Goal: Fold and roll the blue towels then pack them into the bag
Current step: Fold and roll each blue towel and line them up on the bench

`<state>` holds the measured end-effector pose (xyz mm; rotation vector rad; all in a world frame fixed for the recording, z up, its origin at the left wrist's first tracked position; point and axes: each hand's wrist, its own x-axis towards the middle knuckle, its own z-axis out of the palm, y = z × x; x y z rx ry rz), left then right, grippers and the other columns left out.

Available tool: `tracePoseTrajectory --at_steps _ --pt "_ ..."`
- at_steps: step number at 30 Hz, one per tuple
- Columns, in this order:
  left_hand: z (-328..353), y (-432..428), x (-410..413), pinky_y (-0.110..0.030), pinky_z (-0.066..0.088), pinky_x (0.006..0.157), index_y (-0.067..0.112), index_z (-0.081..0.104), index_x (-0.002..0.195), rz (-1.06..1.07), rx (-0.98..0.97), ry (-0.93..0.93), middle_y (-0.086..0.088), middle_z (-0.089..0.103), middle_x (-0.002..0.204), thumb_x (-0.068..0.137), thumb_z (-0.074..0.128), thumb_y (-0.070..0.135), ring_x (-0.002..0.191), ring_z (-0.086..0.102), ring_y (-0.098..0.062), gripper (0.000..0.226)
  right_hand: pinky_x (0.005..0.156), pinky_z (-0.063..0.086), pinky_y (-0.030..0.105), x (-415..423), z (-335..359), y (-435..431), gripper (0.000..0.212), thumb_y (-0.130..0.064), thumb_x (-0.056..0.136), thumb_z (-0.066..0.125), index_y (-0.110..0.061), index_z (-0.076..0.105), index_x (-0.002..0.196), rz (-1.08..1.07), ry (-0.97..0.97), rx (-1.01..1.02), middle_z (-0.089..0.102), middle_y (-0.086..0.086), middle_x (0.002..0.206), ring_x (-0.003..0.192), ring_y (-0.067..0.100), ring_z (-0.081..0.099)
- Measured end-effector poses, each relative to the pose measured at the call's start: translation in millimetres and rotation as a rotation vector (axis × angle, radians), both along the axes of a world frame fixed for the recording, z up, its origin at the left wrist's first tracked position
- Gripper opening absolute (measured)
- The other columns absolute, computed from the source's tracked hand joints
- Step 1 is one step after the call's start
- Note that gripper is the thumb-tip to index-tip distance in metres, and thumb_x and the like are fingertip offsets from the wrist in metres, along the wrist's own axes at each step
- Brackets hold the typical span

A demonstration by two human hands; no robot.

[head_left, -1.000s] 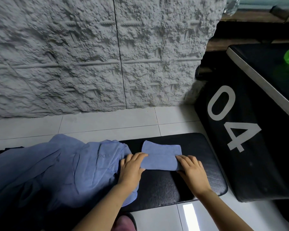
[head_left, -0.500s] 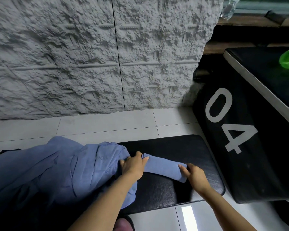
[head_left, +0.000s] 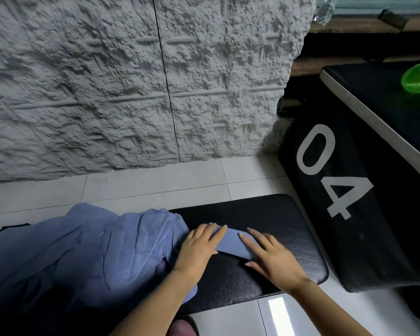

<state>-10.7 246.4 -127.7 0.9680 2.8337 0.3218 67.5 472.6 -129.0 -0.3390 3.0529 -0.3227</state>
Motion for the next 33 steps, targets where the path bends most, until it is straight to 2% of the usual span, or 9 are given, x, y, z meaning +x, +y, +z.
tracePoseTrajectory --at_steps 4,8,12,17,20,24,28,30,33 --pt "-2 6 4 -0.041 0.027 0.113 0.026 0.001 0.148 -0.018 -0.195 0.07 -0.013 0.024 0.154 0.072 0.073 0.008 0.14 0.029 -0.03 0.107 0.109 0.024 0.045 -3 -8 -5 0.062 -0.057 0.095 0.028 -0.033 0.018 0.15 0.006 -0.005 0.155 0.032 -0.001 0.153 0.133 0.025 0.043" --pt "-10 8 6 -0.046 0.04 0.105 0.021 0.023 0.148 -0.065 -0.24 0.045 -0.012 0.032 0.151 0.068 0.078 0.041 0.136 0.036 -0.03 0.098 0.112 0.014 0.039 1 -13 -12 0.062 -0.053 0.096 0.03 -0.029 0.015 0.151 -0.028 -0.061 0.145 0.03 0.0 0.154 0.138 0.025 0.037" --pt "-19 5 4 -0.048 0.041 0.103 0.023 0.029 0.147 -0.07 -0.219 0.013 -0.011 0.03 0.152 0.068 0.076 0.049 0.137 0.035 -0.031 0.095 0.111 0.016 0.037 5 -19 -20 0.063 -0.05 0.093 0.032 -0.029 0.017 0.151 -0.08 -0.133 0.164 0.037 0.001 0.15 0.133 0.024 0.043" --pt "-12 8 -4 -0.051 -0.008 0.115 0.037 -0.024 0.142 -0.052 -0.227 -0.067 0.002 -0.024 0.155 0.095 0.039 0.049 0.144 -0.017 -0.029 0.08 0.098 0.043 0.051 -14 1 -19 0.075 -0.051 0.071 0.063 -0.031 0.037 0.139 -0.044 -0.112 0.218 0.061 0.004 0.12 0.107 0.026 0.062" --pt "4 11 1 -0.047 -0.005 0.117 0.034 -0.02 0.144 0.082 -0.161 -0.074 0.003 -0.02 0.156 0.092 0.043 0.051 0.145 -0.014 -0.025 0.084 0.078 0.056 0.038 -18 13 -27 0.089 -0.044 0.067 0.07 -0.037 0.029 0.146 0.042 -0.146 0.245 0.055 0.008 0.133 0.101 0.026 0.063" --pt "14 6 2 -0.045 0.009 0.118 0.031 -0.011 0.147 0.242 -0.079 -0.064 -0.005 -0.003 0.159 0.084 0.054 0.055 0.146 0.004 -0.027 0.094 0.06 0.052 0.032 -21 5 -33 0.112 -0.026 0.053 0.081 -0.042 0.021 0.146 -0.026 -0.177 0.266 0.054 0.012 0.134 0.082 0.023 0.063" --pt "10 -11 -6 -0.048 0.05 0.092 0.02 0.037 0.139 0.252 -0.092 0.006 -0.014 0.053 0.135 0.046 0.083 0.059 0.119 0.056 -0.033 0.11 0.081 0.045 0.042 -30 9 -26 0.089 -0.011 0.083 0.055 -0.044 0.004 0.147 -0.409 -0.149 0.158 0.021 0.016 0.153 0.106 0.034 0.05" --pt "11 -21 -9 -0.048 0.053 0.087 0.02 0.04 0.135 0.245 -0.097 0.049 -0.013 0.058 0.129 0.041 0.085 0.058 0.114 0.06 -0.033 0.111 0.091 0.039 0.042 -32 9 -18 0.08 -0.009 0.091 0.038 -0.043 -0.01 0.146 -0.579 -0.173 0.144 0.006 0.015 0.156 0.116 0.033 0.041" --pt "12 -33 -11 -0.05 0.052 0.088 0.02 0.04 0.134 0.235 -0.111 0.087 -0.014 0.059 0.128 0.04 0.087 0.055 0.114 0.059 -0.034 0.111 0.092 0.037 0.042 -35 7 -6 0.08 -0.009 0.092 0.036 -0.043 -0.013 0.145 -0.723 -0.16 0.137 0.003 0.014 0.156 0.116 0.032 0.04"
